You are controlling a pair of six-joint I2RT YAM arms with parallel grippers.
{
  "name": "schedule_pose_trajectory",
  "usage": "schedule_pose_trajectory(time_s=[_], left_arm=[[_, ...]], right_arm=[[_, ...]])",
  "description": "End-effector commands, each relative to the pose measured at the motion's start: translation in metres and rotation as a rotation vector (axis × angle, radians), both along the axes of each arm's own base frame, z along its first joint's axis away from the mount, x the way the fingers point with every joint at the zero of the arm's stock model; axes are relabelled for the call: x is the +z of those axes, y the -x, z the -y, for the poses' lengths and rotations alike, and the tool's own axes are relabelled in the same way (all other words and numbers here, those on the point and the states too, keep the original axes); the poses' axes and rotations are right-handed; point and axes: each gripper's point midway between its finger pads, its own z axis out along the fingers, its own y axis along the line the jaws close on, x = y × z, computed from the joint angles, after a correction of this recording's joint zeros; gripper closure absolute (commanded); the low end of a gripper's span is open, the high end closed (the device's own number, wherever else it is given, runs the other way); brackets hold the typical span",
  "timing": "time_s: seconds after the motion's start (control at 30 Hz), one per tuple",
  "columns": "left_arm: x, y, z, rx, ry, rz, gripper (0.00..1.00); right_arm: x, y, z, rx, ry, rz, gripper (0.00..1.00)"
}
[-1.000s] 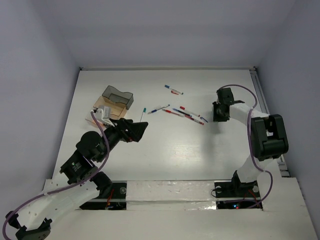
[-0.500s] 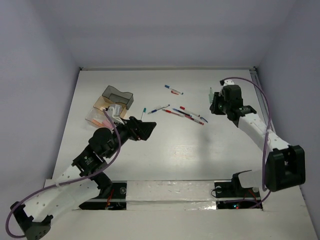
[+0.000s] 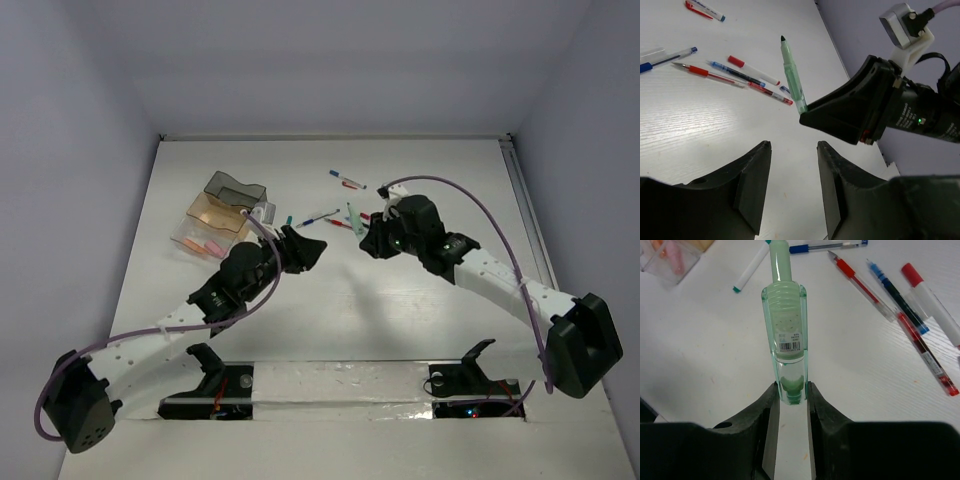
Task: Sort the stationery into containers
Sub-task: Pick up the pen from the center of the board.
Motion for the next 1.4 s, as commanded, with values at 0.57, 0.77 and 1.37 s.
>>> schedule_pose_trajectory(time_s=[0.57,0.77,1.37], left_arm=[[0.017,-0.053,0.033,0.075,0.02,0.08,0.53],[0.014,-0.06,0.034,0.098,-0.001,0.084,0.59],[0.001,-0.074,0.014,0.202,-0.124,0.119,0.95]], right_arm=[[0.029,0.041,-0.059,0.217,-0.145,0.087,0.99],[0.023,0.045,-0.062,0.237,-0.139,0.083,0.99],[0.016,0.056,-0.059,0.264,-0.108,0.049,1.0]])
